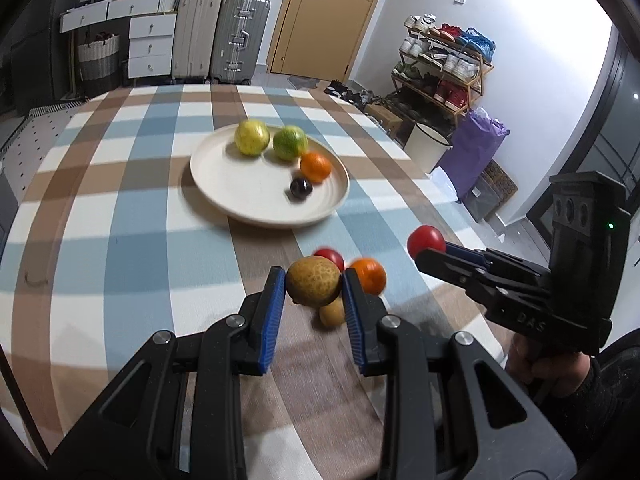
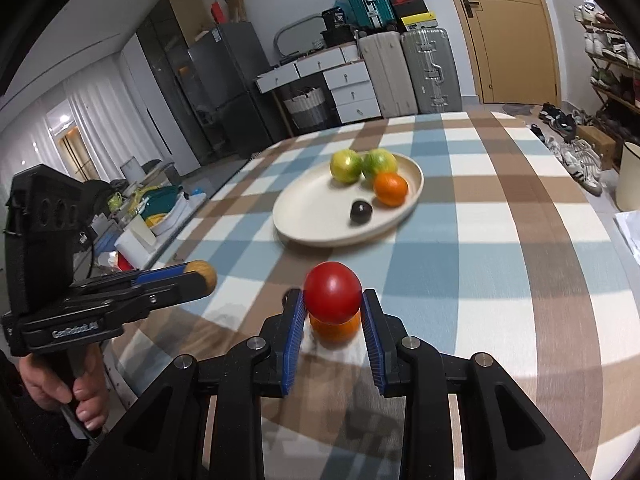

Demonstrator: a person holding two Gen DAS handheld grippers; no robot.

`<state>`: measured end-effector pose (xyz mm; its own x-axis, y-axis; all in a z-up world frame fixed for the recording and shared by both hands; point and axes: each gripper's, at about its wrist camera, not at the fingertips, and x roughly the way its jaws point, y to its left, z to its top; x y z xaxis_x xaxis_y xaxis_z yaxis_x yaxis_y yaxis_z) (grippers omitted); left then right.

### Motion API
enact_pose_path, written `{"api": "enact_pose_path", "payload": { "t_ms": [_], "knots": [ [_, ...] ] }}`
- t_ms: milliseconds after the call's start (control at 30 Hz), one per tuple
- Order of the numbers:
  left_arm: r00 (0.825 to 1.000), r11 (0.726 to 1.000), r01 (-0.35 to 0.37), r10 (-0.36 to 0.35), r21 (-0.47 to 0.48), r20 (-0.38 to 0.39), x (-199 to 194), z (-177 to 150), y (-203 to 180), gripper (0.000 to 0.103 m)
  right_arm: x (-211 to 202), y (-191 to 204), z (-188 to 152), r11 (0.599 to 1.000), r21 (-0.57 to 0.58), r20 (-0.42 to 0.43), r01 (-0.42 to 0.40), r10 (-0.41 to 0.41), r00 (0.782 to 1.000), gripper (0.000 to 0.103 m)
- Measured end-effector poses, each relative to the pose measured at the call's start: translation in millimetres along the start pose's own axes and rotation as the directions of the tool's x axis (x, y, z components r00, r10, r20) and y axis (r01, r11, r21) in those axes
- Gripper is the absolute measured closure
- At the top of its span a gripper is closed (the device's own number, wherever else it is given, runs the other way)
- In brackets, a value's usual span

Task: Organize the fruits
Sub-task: 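Carry the kiwi and tomato onto the cream plate and open both grippers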

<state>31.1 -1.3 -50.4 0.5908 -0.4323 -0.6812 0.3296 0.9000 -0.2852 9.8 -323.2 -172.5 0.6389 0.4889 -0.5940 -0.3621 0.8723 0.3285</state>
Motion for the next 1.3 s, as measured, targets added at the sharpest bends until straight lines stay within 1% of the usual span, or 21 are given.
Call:
{"api": "enact_pose_path", "payload": {
  "t_ms": [200,267,433,600,733,900,1033,1133,1233,1300],
  "knots": [
    [1.0,1.0,-0.002,0.002,-0.001,-0.007,21.1,34.9,10.5,0.077,11.7,-2.5,24.9,1.0,-0.009,0.014,-0.021,0.021,1.0,0.074],
    [1.0,1.0,-0.01,0.01,0.011,-0.01,30.6,46.6,12.3,0.077,17.6,-4.3,31.8,1.0,-0.007,0.013,-0.029,0.029,1.0,0.074],
    [0.999,1.0,-0.009,0.009,0.027,-0.033,59.2,75.3,19.1,0.077,40.8,-12.0,51.4,0.999,0.004,-0.02,-0.045,0.046,0.999,0.074],
    [0.997,1.0,0.01,-0.009,0.011,-0.071,92.7,97.1,28.4,0.077,62.1,-18.9,69.1,0.998,0.008,-0.048,-0.054,0.055,0.997,0.074],
    [0.995,1.0,0.018,-0.018,-0.002,-0.097,117.2,110.1,35.6,0.077,75.9,-25.8,83.2,0.998,0.018,-0.052,-0.052,0.053,0.997,0.074],
    [0.994,1.0,0.022,-0.024,-0.02,-0.111,139.8,127.5,46.1,0.077,91.6,-35.4,101.0,0.998,0.036,-0.061,-0.058,0.06,0.996,0.074],
    [0.992,0.999,0.028,-0.031,-0.03,-0.125,155.0,139.5,53.7,0.077,102.6,-37.7,111.9,0.999,0.018,-0.073,-0.033,0.034,0.997,0.074],
    [0.988,0.998,0.04,-0.045,-0.041,-0.144,166.2,146.0,57.7,0.077,111.4,-38.4,117.5,1.0,0.006,-0.092,-0.027,0.027,0.995,0.074],
    [0.986,0.998,0.04,-0.047,-0.044,-0.158,175.2,149.2,59.9,0.077,120.5,-40.8,120.9,1.0,0.006,-0.111,-0.03,0.03,0.993,0.074],
    [0.985,0.998,0.036,-0.044,-0.05,-0.164,179.9,151.5,62.9,0.077,126.2,-41.5,121.4,1.0,-0.007,-0.125,-0.02,0.019,0.992,0.074]
  ]
}}
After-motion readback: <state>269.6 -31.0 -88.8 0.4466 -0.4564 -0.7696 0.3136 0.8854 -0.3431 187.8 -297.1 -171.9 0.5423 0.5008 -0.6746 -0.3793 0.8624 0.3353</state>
